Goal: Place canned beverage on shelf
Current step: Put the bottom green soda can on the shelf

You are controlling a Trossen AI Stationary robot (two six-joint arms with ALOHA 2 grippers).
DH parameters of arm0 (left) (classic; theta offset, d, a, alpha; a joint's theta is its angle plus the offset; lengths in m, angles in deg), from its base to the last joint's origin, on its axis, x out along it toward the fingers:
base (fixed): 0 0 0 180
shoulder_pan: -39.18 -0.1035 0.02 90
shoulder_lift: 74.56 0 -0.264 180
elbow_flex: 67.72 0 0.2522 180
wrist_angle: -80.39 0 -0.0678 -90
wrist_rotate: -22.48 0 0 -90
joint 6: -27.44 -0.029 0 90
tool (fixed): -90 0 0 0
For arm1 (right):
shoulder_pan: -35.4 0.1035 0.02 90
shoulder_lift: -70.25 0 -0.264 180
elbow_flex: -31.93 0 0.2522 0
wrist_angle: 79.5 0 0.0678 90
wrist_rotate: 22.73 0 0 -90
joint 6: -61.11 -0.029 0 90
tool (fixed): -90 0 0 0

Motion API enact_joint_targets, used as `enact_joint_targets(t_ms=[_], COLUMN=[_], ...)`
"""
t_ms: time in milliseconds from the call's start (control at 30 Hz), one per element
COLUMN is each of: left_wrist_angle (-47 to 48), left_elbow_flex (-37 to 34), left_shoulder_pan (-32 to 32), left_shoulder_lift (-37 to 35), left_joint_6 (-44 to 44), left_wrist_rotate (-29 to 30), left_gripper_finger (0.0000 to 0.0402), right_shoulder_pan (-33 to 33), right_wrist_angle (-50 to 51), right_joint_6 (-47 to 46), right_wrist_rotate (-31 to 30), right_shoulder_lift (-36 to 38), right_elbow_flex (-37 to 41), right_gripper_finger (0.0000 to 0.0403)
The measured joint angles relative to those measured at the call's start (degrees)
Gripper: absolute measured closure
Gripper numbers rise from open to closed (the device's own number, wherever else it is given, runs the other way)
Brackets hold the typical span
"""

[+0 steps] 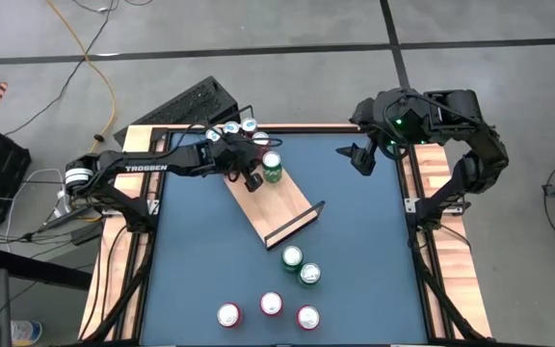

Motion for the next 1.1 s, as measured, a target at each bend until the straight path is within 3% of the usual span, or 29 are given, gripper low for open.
enact_joint_targets(t_ms=[333,700,933,1100], left_wrist_angle=[-0.33,-0.57,-1.29,4.53], left_elbow_flex=[0.42,5.80,10.01,16.95], left_shoulder_pan=[-0.78,0.48,1.48,1.73], left_shoulder_lift=[-0.47,-4.23,0.98,7.58], left_joint_6=[-0.70,-4.22,-13.05,-18.35], left_wrist_rotate=[0.77,-1.24,-9.27,-8.13], left_gripper_finger=[0.0401,0.0399,0.0330,0.0264], right_shoulder_pan=[-0.42,-0.44,-0.44,-0.44], right_wrist_angle=[0.00,0.00,-0.11,-0.20], right_joint_6=[0.84,0.82,0.77,0.34], right_wrist_rotate=[0.00,-0.02,-0.02,-0.02], right_shoulder_lift=[0.00,0.03,0.00,-0.01], right_elbow_flex=[0.02,1.27,1.95,1.95], right_gripper_finger=[0.0023,0.0023,0.0023,0.0023])
